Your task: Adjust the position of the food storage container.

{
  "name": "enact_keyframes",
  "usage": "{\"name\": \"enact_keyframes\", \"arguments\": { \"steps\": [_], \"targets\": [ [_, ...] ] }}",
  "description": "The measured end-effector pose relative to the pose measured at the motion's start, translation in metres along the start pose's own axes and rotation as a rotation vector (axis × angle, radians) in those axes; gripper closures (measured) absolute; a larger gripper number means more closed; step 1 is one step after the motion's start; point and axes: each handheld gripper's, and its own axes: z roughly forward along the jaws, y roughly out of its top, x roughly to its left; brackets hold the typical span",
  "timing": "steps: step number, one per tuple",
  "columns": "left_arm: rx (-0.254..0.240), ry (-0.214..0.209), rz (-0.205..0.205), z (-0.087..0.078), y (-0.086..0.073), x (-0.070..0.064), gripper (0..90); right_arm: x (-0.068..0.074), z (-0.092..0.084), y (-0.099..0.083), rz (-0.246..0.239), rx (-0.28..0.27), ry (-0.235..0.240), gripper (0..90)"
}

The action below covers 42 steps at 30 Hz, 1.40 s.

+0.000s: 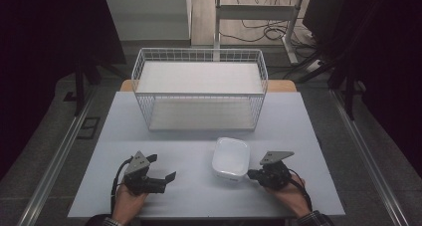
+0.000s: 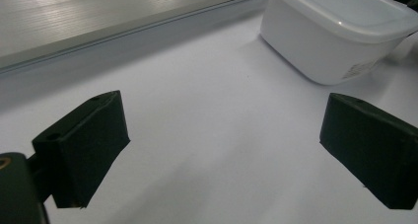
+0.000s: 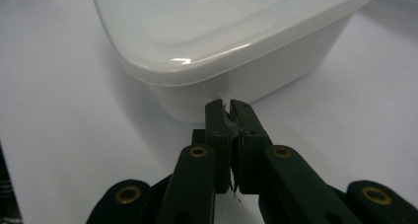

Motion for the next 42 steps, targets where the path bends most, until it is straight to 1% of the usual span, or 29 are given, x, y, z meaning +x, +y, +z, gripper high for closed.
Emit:
{"name": "enact_keyframes", "arguments": {
  "steps": [2,3,4,5,7,8,9,12,13,14,16,17,19,21,23,26,28,30,31,32,33,34,35,36,37,38,39,40,42],
  "targets": [
    [-0.001,0.001,0.000,0.000,0.000,0.000,4.0,0.003,0.004,0.003,-0.003,-0.002,0.026,87.4],
    [0.000,0.003,0.001,0.000,0.000,0.000,4.0,0.003,0.004,0.003,-0.003,-0.002,0.026,87.4],
    [0.000,0.000,-0.005,0.000,0.001,-0.001,4.0,0.010,0.009,0.007,-0.025,0.007,0.038,87.4],
    [0.001,-0.001,-0.009,0.000,0.001,-0.001,4.0,0.012,0.012,0.009,-0.040,0.010,0.043,87.4],
    [0.004,-0.003,-0.011,0.001,0.001,-0.001,4.0,0.013,0.013,0.010,-0.047,0.011,0.046,87.5],
    [0.011,-0.008,-0.008,0.002,0.001,-0.002,4.0,0.016,0.019,0.013,-0.048,0.010,0.070,88.1],
    [0.018,-0.008,-0.004,0.003,0.001,-0.003,4.0,0.017,0.021,0.015,-0.048,0.010,0.075,88.3],
    [0.028,-0.009,0.001,0.004,0.002,-0.005,4.0,0.023,0.030,0.021,-0.061,0.007,0.085,88.5],
    [0.028,-0.009,0.001,0.004,0.002,-0.005,4.1,0.023,0.030,0.021,-0.061,0.007,0.085,88.5],
    [0.040,-0.003,0.009,0.005,0.003,-0.006,4.1,0.027,0.035,0.026,-0.063,0.000,0.095,88.7],
    [0.058,0.004,0.025,0.007,0.003,-0.009,4.0,0.031,0.039,0.029,-0.077,0.002,0.094,88.8],
    [0.066,-0.003,0.030,0.007,0.003,-0.010,4.2,0.033,0.041,0.031,-0.085,0.005,0.095,88.7],
    [0.066,-0.013,0.028,0.007,0.005,-0.012,6.3,0.035,0.040,0.031,-0.101,0.006,0.088,88.8],
    [0.068,-0.012,0.034,0.008,0.008,-0.018,13.5,0.033,0.037,0.030,-0.095,0.006,0.076,88.7],
    [0.075,-0.015,0.047,0.011,0.012,-0.025,26.7,0.028,0.032,0.029,-0.082,0.000,0.066,88.7],
    [0.083,-0.062,0.050,0.018,0.016,-0.036,43.7,0.019,0.023,0.025,-0.058,-0.004,0.027,88.7],
    [0.093,-0.066,0.057,0.025,0.018,-0.044,54.0,0.012,0.016,0.022,-0.052,-0.011,-0.007,88.7],
    [0.103,-0.077,0.065,0.034,0.022,-0.049,65.6,0.002,0.011,0.021,-0.025,-0.022,-0.048,88.7],
    [0.103,-0.077,0.065,0.034,0.022,-0.049,69.7,0.002,0.011,0.021,-0.025,-0.022,-0.048,88.7],
    [0.119,-0.083,0.076,0.043,0.025,-0.053,75.3,-0.008,0.010,0.023,-0.003,-0.038,-0.073,88.7],
    [0.119,-0.083,0.076,0.043,0.025,-0.053,78.6,-0.013,0.011,0.024,0.000,-0.042,-0.084,88.6],
    [0.144,-0.073,0.109,0.052,0.025,-0.057,83.4,-0.018,0.012,0.027,0.008,-0.050,-0.102,88.6],
    [0.144,-0.073,0.109,0.052,0.025,-0.057,86.6,-0.022,0.013,0.028,0.009,-0.051,-0.113,88.6],
    [0.169,-0.049,0.147,0.058,0.025,-0.059,89.3,-0.027,0.016,0.032,0.007,-0.053,-0.125,88.6],
    [0.169,-0.049,0.147,0.058,0.025,-0.059,90.0,-0.029,0.018,0.035,0.008,-0.058,-0.127,88.6],
    [0.189,-0.037,0.147,0.062,0.025,-0.058,90.0,-0.034,0.021,0.039,0.017,-0.069,-0.121,88.6],
    [0.189,-0.037,0.147,0.062,0.025,-0.058,90.0,-0.036,0.023,0.042,0.026,-0.072,-0.114,88.6],
    [0.198,-0.031,0.134,0.065,0.025,-0.056,90.0,-0.039,0.028,0.045,0.037,-0.081,-0.096,88.6],
    [0.200,-0.029,0.112,0.068,0.026,-0.053,90.0,-0.038,0.036,0.050,0.035,-0.075,-0.072,88.7]
  ]
}}
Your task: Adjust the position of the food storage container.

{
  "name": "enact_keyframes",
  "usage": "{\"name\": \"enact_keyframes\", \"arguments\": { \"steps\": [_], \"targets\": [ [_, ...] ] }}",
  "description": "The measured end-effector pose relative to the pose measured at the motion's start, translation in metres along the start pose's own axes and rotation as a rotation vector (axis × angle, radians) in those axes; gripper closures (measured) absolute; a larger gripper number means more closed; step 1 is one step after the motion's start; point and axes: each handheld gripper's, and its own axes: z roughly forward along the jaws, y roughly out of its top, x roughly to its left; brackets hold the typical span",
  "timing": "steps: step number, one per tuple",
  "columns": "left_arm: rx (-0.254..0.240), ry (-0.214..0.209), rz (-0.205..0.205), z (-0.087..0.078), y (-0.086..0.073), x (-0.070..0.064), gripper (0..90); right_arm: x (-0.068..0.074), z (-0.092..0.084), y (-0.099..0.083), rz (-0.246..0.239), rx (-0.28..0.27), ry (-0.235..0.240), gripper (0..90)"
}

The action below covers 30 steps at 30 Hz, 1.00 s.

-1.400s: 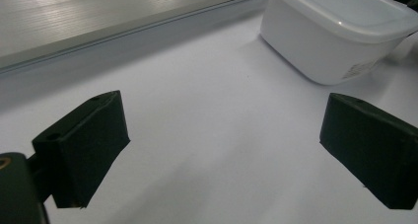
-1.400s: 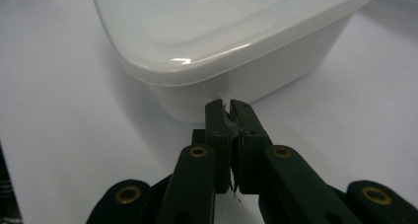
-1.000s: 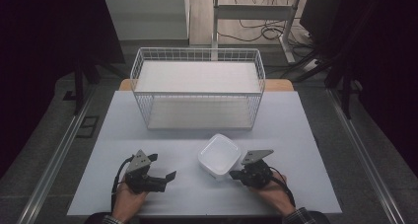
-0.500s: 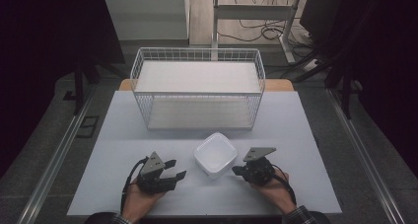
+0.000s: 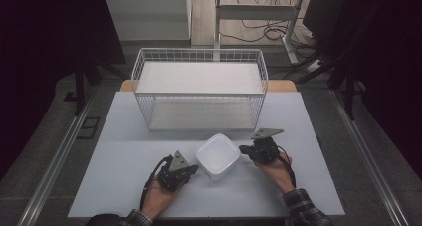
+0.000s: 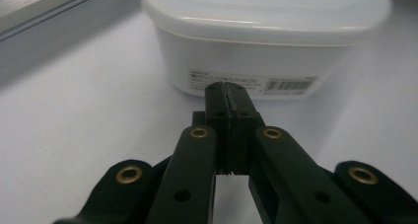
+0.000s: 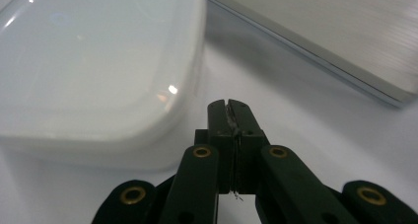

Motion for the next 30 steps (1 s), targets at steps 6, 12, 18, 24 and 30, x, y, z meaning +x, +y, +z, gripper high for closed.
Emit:
{"name": "enact_keyframes", "arguments": {
  "steps": [6,12,18,24,30],
  "targets": [
    [0.009,0.022,-0.050,0.002,0.001,0.010,90.0,0.015,0.005,0.002,-0.030,0.027,0.003,89.3],
    [0.011,0.047,-0.096,0.000,0.002,0.025,90.0,0.029,0.009,0.002,-0.033,0.039,0.036,89.3],
    [0.009,0.051,-0.117,0.000,0.002,0.035,90.0,0.040,0.009,0.001,-0.040,0.052,0.054,89.3],
    [0.011,0.047,-0.121,-0.001,0.003,0.037,90.0,0.045,0.008,-0.001,-0.040,0.055,0.059,89.1],
    [-0.005,0.031,-0.108,-0.012,0.003,0.040,83.1,0.044,-0.006,0.000,-0.072,-0.008,0.009,84.6]
  ]
}}
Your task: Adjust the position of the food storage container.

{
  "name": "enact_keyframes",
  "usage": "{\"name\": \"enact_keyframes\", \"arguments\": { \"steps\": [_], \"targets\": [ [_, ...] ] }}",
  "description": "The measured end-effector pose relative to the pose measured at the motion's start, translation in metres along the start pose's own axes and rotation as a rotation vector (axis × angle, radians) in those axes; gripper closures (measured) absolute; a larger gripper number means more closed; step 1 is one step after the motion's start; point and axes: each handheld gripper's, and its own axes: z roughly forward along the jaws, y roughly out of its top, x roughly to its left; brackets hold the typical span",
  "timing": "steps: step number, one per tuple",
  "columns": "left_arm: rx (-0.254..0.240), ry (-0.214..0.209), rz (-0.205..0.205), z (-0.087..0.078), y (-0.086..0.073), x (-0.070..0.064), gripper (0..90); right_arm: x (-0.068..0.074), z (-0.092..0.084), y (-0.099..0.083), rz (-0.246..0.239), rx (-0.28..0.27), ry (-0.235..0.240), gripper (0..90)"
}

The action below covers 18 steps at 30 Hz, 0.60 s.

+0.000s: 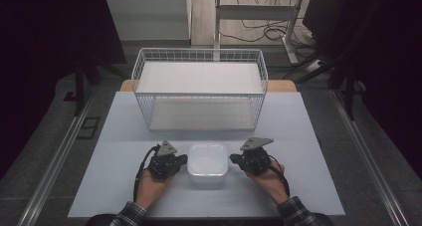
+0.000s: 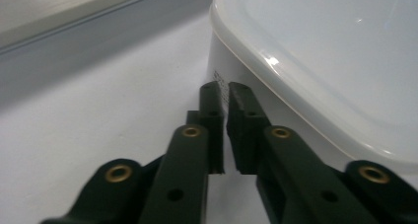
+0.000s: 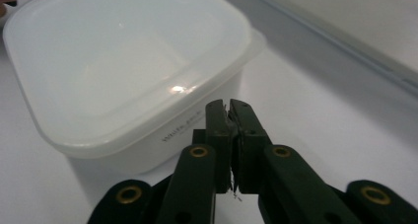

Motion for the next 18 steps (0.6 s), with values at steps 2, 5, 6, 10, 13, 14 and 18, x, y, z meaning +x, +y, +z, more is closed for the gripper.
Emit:
{"name": "enact_keyframes", "arguments": {
  "steps": [2,5,6,10,13,14,18],
  "targets": [
    [-0.004,0.003,0.003,-0.003,0.000,0.001,78.8,-0.001,-0.005,-0.003,0.010,-0.018,0.000,81.2],
    [-0.018,-0.008,0.015,-0.014,-0.004,0.003,67.1,-0.003,-0.013,-0.007,0.011,-0.025,0.001,73.2],
    [-0.018,-0.008,0.015,-0.014,-0.004,0.003,61.9,-0.003,-0.013,-0.007,0.011,-0.025,0.001,73.2],
    [-0.028,-0.036,0.016,-0.024,-0.011,0.009,47.4,-0.004,-0.023,-0.011,0.003,-0.042,0.003,59.5],
    [-0.020,-0.039,0.028,-0.026,-0.016,0.012,37.2,-0.004,-0.025,-0.014,0.005,-0.049,0.020,44.4],
    [-0.020,-0.039,0.028,-0.026,-0.016,0.012,33.6,-0.004,-0.025,-0.014,0.005,-0.049,0.020,44.4],
    [-0.012,-0.049,0.029,-0.020,-0.018,0.014,25.5,0.001,-0.022,-0.018,-0.044,-0.032,0.025,22.7]
  ]
}}
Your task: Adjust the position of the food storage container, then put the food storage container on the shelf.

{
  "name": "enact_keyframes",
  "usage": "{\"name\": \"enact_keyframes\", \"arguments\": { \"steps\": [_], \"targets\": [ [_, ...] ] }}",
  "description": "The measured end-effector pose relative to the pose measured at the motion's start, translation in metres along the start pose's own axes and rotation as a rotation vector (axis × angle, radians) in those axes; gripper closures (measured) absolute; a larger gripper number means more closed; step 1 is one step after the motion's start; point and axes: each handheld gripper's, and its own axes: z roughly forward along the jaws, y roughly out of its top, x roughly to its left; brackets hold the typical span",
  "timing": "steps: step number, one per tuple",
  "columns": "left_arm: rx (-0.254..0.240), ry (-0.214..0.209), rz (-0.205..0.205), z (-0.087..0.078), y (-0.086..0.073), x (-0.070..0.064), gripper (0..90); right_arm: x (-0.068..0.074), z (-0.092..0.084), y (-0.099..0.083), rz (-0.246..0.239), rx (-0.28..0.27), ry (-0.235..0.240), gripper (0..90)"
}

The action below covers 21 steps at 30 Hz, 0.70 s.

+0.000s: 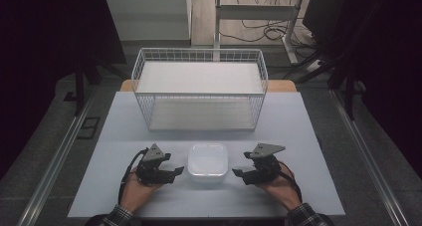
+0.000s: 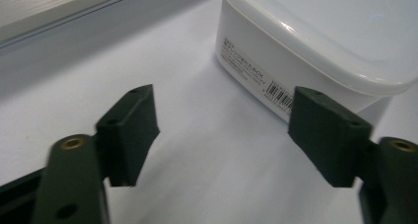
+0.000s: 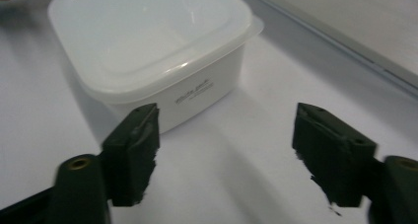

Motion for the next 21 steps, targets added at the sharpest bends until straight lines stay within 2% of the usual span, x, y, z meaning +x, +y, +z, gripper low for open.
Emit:
{"name": "enact_keyframes", "arguments": {
  "steps": [6,9,10,13,17,21],
  "targets": [
    [-0.027,-0.017,0.017,0.000,-0.001,0.000,16.2,0.001,0.004,-0.001,-0.001,-0.006,0.001,8.8],
    [-0.015,-0.033,0.005,0.001,-0.001,0.001,14.1,-0.001,0.004,-0.002,0.005,-0.009,0.003,7.9],
    [-0.001,-0.036,0.000,0.003,-0.001,0.002,13.0,-0.003,0.004,-0.002,0.031,-0.025,0.019,7.4],
    [-0.001,-0.030,0.001,0.002,0.000,0.002,12.2,-0.003,0.003,-0.001,0.056,-0.048,0.046,6.7],
    [-0.047,-0.052,-0.019,-0.004,0.006,0.004,12.2,0.000,0.003,0.002,0.045,-0.040,0.053,6.5],
    [-0.084,-0.090,-0.053,-0.008,0.013,0.004,10.6,0.001,0.005,0.006,0.063,-0.048,0.070,6.0]
  ]
}}
